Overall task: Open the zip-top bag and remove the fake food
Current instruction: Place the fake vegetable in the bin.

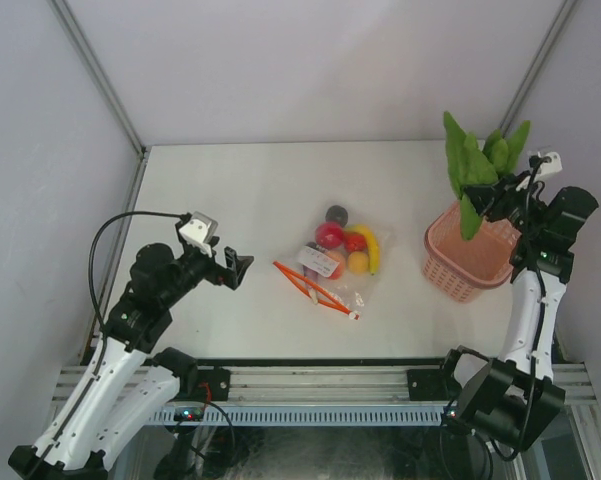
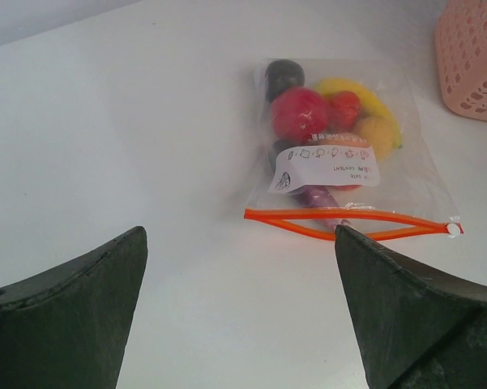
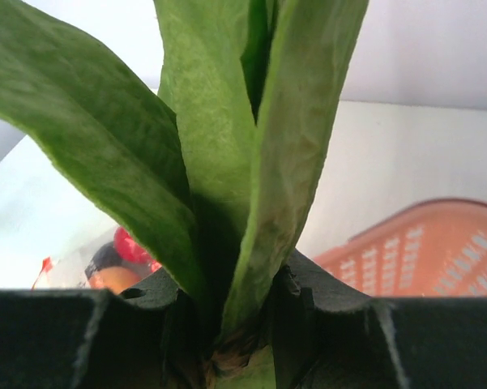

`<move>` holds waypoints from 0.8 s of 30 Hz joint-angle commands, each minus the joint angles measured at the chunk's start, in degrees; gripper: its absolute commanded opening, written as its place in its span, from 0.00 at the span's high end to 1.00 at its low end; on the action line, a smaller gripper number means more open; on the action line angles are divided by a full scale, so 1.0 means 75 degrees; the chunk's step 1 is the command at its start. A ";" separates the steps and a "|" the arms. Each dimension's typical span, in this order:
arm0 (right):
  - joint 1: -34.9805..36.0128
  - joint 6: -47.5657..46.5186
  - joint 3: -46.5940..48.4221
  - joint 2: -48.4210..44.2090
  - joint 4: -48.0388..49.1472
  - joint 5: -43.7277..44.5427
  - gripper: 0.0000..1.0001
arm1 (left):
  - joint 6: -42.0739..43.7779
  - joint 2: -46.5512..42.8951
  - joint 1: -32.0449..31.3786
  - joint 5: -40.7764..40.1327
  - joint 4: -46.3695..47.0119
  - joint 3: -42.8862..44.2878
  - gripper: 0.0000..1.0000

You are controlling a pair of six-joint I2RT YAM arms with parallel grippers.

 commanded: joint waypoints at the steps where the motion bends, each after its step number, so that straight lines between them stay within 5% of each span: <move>1: -0.0387 0.1072 -0.0152 -0.0194 0.0779 0.0886 1.00 | 0.0123 -0.0110 0.0085 -0.0019 0.0277 -0.0120 0.00; 9: -0.0716 0.1407 -0.0389 -0.0436 0.0415 0.2199 1.00 | 0.0112 -0.0200 0.0122 0.0043 0.0324 -0.0161 0.00; 24: -0.1120 0.1290 -0.0585 -0.0183 -0.0325 0.2785 1.00 | 0.0114 -0.0187 0.0121 0.0051 0.0336 -0.0185 0.00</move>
